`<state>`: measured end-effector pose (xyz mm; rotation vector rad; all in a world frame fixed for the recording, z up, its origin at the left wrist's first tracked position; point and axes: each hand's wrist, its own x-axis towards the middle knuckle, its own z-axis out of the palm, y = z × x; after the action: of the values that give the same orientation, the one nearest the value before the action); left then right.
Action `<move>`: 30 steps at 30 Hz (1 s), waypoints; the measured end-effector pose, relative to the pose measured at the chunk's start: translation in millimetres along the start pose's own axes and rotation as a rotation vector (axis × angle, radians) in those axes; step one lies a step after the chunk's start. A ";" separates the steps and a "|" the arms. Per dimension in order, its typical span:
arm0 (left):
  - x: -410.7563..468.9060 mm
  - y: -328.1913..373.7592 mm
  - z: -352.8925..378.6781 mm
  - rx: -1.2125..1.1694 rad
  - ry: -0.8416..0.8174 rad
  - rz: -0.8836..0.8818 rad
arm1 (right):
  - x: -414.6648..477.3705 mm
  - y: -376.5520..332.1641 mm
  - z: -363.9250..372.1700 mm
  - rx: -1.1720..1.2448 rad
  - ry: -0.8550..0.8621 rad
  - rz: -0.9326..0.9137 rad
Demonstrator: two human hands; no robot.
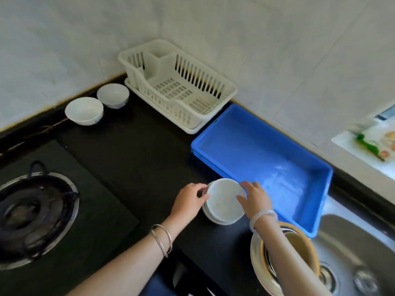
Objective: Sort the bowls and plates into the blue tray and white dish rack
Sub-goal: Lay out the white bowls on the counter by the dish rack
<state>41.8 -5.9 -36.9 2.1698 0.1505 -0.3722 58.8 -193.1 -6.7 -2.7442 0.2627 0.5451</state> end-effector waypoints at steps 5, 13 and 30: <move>-4.2 2.9 15.5 0.012 0.051 -0.033 | -6.7 6.6 2.8 0.028 0.038 0.080; -2.5 2.9 18.7 0.032 0.035 -0.076 | -12.4 -2.2 -6.1 -0.018 0.087 0.097; 4.3 35.4 20.6 0.072 0.159 -0.143 | -35.5 37.3 -52.2 0.332 0.216 0.171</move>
<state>50.1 -43.4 -22.2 2.2660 0.3883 -0.2885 35.2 -242.2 42.4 -2.4665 0.5888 0.2202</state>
